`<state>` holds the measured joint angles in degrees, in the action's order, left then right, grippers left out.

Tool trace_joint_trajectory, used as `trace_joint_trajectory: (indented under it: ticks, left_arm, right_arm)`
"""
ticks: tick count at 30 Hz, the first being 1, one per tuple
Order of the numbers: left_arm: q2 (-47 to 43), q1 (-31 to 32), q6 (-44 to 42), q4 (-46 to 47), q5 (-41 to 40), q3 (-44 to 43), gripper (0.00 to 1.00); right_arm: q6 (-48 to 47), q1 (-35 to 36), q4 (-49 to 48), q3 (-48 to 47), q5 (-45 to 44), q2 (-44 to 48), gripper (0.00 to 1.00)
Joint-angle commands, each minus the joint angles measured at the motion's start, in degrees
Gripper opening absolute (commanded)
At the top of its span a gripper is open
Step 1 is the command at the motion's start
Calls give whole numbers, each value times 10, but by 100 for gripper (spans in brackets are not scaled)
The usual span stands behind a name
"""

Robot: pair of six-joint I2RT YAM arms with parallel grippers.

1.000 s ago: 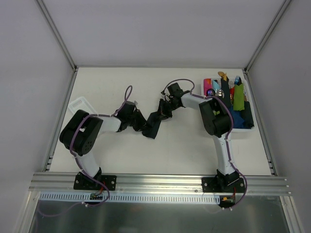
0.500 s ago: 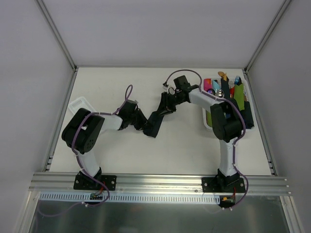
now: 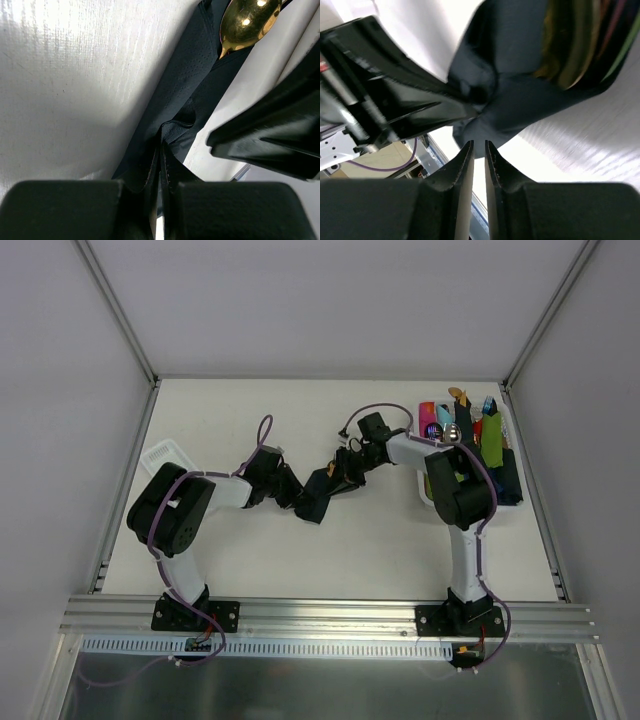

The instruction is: Place the utensils on the paper napkin and roll it up

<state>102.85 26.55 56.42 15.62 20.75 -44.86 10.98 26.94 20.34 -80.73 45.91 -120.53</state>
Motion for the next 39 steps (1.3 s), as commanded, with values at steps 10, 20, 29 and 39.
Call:
trace_joint_trajectory:
  ticks: [10,20,29,39]
  left_arm:
    - [31,-4,-25,-81,-72,26,0]
    - [16,-4,-33,-80,-68,22,0]
    - [-69,5,-53,-45,-34,19,0]
    - [-73,27,-16,40,21,21,0]
  right_arm:
    - [29,11,-36,-2,0,-37,15]
    - [14,19,4,-10,-45,-50,13]
    - [0,25,35,-29,-74,-59,12]
    - [-3,30,49,-37,-86,-63,11]
